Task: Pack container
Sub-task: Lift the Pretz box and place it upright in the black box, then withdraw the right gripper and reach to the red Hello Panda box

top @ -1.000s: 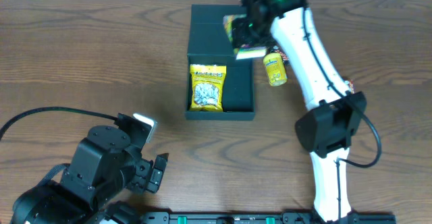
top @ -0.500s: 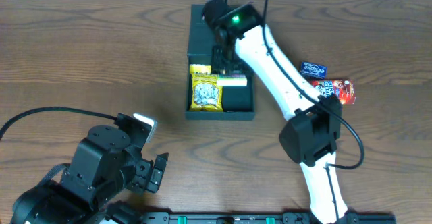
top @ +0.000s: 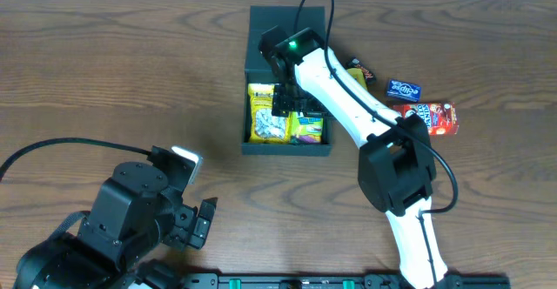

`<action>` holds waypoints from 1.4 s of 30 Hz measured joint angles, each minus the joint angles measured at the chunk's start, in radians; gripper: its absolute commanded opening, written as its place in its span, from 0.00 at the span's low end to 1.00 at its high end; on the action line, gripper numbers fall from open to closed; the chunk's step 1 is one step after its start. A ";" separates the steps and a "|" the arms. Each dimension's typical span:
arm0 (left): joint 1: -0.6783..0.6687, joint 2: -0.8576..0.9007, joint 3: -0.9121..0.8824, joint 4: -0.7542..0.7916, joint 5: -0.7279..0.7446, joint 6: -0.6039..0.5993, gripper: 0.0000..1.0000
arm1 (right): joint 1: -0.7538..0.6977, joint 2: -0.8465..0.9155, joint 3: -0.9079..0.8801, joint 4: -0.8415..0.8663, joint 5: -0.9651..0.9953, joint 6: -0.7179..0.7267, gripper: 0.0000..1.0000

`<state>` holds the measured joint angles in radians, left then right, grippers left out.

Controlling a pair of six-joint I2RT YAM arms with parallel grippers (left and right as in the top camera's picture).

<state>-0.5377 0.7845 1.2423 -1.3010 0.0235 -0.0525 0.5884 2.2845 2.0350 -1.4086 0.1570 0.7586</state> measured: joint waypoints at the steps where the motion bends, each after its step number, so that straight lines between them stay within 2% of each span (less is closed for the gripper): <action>1: 0.000 0.000 0.000 0.000 0.000 0.000 0.95 | 0.000 0.000 -0.001 0.000 0.002 0.000 0.99; 9: 0.000 0.000 0.000 0.000 0.000 0.000 0.95 | 0.000 0.000 0.002 -0.002 0.005 -0.015 0.99; 19: 0.000 0.000 0.000 0.000 0.000 0.000 0.95 | -0.018 -0.018 0.112 -0.018 0.003 -0.060 0.99; 23: 0.000 0.000 0.000 0.000 0.000 0.000 0.95 | -0.069 -0.062 0.119 -0.003 0.000 -0.060 0.99; 28: 0.000 0.000 0.000 0.000 0.000 0.000 0.95 | -0.207 -0.127 0.130 0.013 -0.005 -0.069 0.99; 34: 0.000 0.000 0.000 0.000 0.000 0.000 0.95 | -0.407 -0.138 0.134 0.013 -0.002 -0.246 0.99; 42: 0.000 0.000 0.000 0.000 0.000 0.000 0.95 | -0.565 -0.138 0.135 0.010 0.001 -0.476 0.99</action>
<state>-0.5377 0.7845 1.2423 -1.3014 0.0235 -0.0525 0.0238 2.1468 2.1696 -1.3983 0.1577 0.2821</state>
